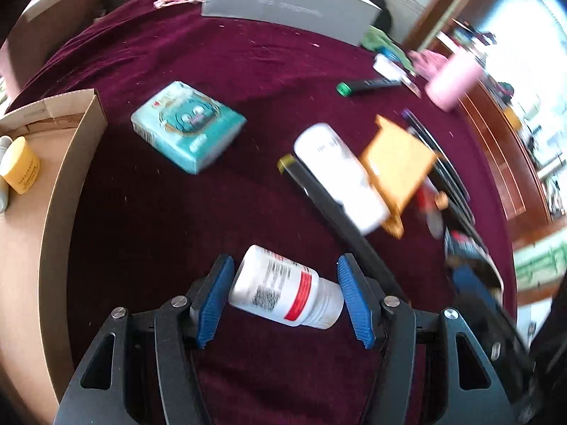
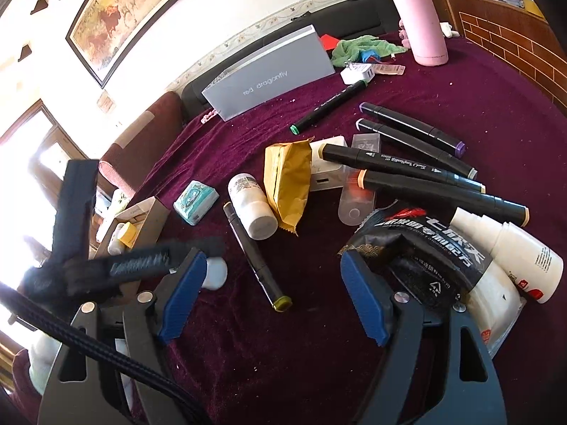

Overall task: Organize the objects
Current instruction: 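Grasp the white pill bottle with red label using the left gripper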

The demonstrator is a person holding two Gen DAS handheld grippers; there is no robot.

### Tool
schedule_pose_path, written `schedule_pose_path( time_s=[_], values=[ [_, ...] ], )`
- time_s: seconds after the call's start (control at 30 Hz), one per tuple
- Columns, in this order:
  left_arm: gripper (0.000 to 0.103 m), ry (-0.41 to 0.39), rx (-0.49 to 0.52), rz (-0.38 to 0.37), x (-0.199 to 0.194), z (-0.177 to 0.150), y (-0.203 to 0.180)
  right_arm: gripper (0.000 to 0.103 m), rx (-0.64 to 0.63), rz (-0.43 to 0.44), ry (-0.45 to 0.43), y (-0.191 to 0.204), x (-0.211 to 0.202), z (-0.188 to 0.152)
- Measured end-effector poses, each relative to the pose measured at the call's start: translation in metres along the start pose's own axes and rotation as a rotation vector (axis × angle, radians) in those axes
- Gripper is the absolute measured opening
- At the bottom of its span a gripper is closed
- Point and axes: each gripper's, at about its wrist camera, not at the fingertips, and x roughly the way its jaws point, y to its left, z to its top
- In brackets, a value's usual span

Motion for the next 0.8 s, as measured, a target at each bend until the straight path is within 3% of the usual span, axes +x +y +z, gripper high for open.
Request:
schedule_pose_path(
  time_s=[0.07,0.17,0.23,0.33,0.4,0.53,0.6,0.7,0.8],
  values=[
    [0.055,-0.02,0.065,-0.015,-0.008,-0.007,-0.001,0.078,0.006,0.005,-0.001,-0.001,-0.001,0.0],
    [0.056,-0.059,0.239,0.062,-0.018,-0.017,-0.008,0.078,0.015,0.01,-0.001,-0.003,-0.001,0.0],
    [0.056,-0.032,0.336,0.06,-0.023,-0.025,-0.011,0.078,0.011,0.007,0.003,-0.002,0.0,0.0],
    [0.056,-0.043,0.424,0.123,-0.027,-0.034,-0.015,0.078,0.006,0.002,0.006,-0.001,0.001,0.0],
    [0.056,-0.041,0.408,0.133,-0.024,-0.033,-0.012,0.078,0.008,-0.001,0.011,-0.001,0.002,0.0],
    [0.056,-0.087,0.233,0.027,-0.025,-0.019,-0.001,0.078,0.007,-0.006,0.017,-0.001,0.004,0.0],
    [0.056,-0.116,0.266,0.043,-0.023,-0.018,-0.01,0.078,0.004,-0.013,0.019,-0.001,0.004,0.0],
    [0.056,-0.153,0.403,0.096,-0.016,-0.018,-0.031,0.078,0.004,-0.02,0.028,-0.001,0.007,0.0],
    [0.055,-0.127,0.472,0.137,-0.001,-0.014,-0.045,0.078,0.008,-0.022,0.032,-0.003,0.008,0.0]
  ],
)
